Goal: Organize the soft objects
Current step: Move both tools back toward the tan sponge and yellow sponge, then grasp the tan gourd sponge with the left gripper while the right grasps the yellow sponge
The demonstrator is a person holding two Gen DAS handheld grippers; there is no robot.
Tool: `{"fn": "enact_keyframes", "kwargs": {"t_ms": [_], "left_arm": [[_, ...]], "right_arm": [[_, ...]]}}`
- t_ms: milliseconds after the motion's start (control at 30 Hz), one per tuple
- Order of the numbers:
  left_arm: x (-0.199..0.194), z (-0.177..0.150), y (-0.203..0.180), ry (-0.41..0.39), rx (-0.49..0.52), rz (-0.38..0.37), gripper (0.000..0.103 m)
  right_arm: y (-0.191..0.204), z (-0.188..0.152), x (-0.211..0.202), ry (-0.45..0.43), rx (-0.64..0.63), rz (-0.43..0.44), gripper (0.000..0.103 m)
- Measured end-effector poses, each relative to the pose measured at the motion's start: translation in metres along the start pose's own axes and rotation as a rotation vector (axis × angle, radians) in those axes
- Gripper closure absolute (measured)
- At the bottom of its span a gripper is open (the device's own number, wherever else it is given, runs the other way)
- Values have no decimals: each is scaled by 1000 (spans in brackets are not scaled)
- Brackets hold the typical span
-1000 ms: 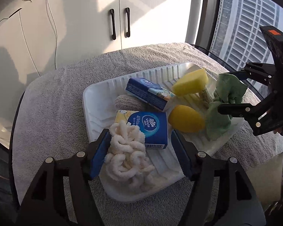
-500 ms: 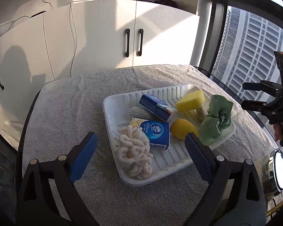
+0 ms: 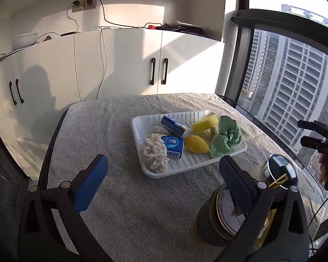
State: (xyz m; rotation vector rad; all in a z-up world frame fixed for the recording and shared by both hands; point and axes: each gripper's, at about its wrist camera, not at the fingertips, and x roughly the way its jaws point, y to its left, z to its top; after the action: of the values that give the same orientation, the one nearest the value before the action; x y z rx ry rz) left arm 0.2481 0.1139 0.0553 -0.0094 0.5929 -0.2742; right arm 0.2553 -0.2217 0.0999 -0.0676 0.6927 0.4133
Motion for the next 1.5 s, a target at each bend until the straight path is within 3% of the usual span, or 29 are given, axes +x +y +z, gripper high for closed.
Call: {"fn": "enact_keyframes", "kwargs": {"t_ms": [267,533,700,1033,1233,1500], "left_arm": [[-68,-71,-43,11,3,-63,0],[-83,-142,-104,103,18,-153,0],[-74,-161,-128,143,42,-160,0],[-54,-169,-145,190,45,-148,0],[-42,-169,-153,213,46,-107,0],[-26,-168,-148,222,12,-63,0]], "right_arm": [[39,-83,-48,-18,118,32,0],[81,-137,-53,21,163,54,0],[95,-143,-50,23,141,69,0],[92,-153,-48,44,164,52,0],[102,-150,-48,63,106,31,0],[109,-134,-46,81,81,77,0]]}}
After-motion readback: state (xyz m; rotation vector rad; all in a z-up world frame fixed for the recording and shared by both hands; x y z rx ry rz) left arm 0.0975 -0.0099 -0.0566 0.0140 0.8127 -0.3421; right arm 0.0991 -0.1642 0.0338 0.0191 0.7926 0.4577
